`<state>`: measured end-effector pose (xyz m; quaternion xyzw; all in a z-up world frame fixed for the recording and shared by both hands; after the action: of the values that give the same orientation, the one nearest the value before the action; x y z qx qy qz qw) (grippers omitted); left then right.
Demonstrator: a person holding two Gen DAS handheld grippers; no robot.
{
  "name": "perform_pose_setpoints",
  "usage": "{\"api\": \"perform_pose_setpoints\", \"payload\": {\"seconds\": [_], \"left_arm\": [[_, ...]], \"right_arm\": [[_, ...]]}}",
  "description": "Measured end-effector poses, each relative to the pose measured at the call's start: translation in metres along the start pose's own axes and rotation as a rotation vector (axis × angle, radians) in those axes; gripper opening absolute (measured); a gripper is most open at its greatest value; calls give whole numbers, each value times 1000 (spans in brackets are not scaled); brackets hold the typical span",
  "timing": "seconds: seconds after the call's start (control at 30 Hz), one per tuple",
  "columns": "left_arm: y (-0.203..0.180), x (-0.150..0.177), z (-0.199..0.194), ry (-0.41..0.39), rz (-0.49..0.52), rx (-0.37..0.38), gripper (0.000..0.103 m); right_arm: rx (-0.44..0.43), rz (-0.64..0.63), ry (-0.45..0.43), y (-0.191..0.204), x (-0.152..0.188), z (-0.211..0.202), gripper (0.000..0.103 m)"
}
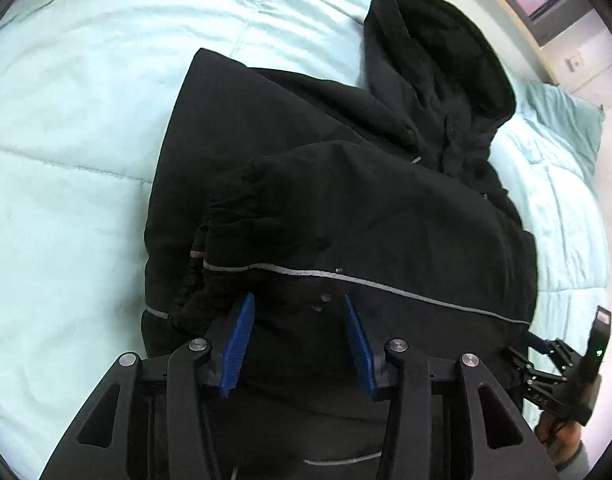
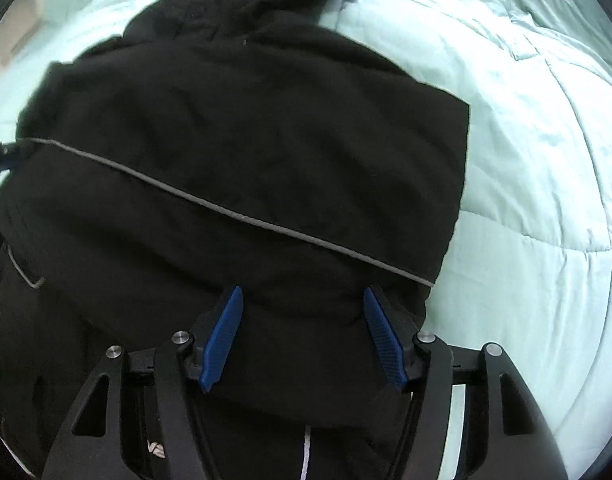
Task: Fold large clothes
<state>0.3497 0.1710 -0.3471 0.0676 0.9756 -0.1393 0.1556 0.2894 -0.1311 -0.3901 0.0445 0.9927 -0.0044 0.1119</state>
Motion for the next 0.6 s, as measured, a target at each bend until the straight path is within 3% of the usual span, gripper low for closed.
{"api": "perform_pose_setpoints", "payload": {"seconds": [0.1, 0.23, 0.3, 0.43, 0.6], "left_arm": [[-12, -19, -19, -49, 43, -31, 47], [-35, -75, -64, -180, 174, -76, 48], [-46, -111, -71, -227, 208, -60, 48], [-56, -188, -60, -282, 255, -69, 48], [-52, -272, -15, -270, 286, -115, 48]], "right_arm": [[-53, 26, 2, -1, -19, -19, 66], [-136, 77, -101, -4, -70, -54, 66], [-168, 110, -164, -3, -111, -64, 66], [-222, 201, -270, -1, -186, -68, 66], [-267, 270, -297, 8, -260, -51, 66]]}}
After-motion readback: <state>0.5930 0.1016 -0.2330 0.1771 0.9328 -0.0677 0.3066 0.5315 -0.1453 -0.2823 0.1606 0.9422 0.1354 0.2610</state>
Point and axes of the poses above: each gripper's, at about its wrist camera, not at the fingertips, and z roughly the way its jaws point, y to its left, x to its underside, the point moved 10 cm from there along z, roughly the way its jaws point, and after that the axes turned 14 degrees about z, right-handed, at the moved point
